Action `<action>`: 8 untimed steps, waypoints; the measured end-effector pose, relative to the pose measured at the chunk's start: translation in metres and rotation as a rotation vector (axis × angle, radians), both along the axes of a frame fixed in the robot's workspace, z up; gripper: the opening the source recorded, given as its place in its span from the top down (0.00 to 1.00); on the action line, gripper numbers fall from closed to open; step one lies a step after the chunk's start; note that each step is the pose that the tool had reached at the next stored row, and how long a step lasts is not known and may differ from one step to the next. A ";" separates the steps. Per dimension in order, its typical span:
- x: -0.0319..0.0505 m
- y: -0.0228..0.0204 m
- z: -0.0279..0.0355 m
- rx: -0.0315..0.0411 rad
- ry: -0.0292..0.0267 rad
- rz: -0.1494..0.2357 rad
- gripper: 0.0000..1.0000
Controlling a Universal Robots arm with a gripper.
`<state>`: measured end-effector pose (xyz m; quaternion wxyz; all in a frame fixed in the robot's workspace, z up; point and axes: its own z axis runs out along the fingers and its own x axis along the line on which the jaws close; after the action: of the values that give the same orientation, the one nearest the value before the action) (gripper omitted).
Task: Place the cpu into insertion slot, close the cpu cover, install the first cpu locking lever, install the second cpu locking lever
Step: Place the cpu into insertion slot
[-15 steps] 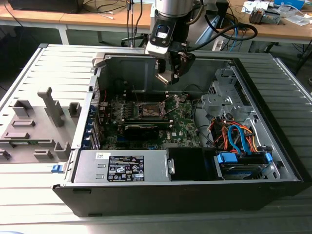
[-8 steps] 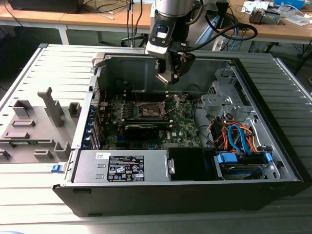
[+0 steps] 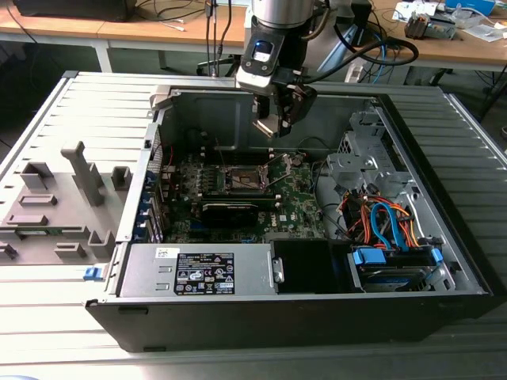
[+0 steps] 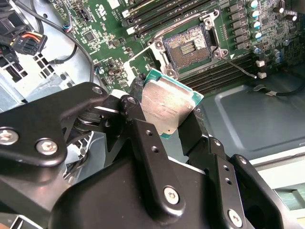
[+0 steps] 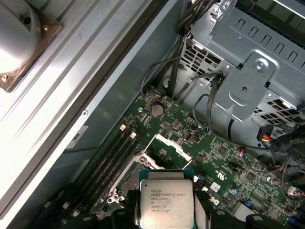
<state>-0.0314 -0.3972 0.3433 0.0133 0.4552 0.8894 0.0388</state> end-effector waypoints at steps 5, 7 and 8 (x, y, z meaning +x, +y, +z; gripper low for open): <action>0.0000 0.0000 -0.0001 -0.0001 0.0000 -0.008 0.45; 0.0000 0.0000 -0.0001 -0.0001 0.0000 -0.011 0.45; 0.0000 0.0000 -0.0001 -0.0003 0.0000 -0.014 0.45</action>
<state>-0.0314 -0.3972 0.3432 0.0136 0.4613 0.8863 0.0386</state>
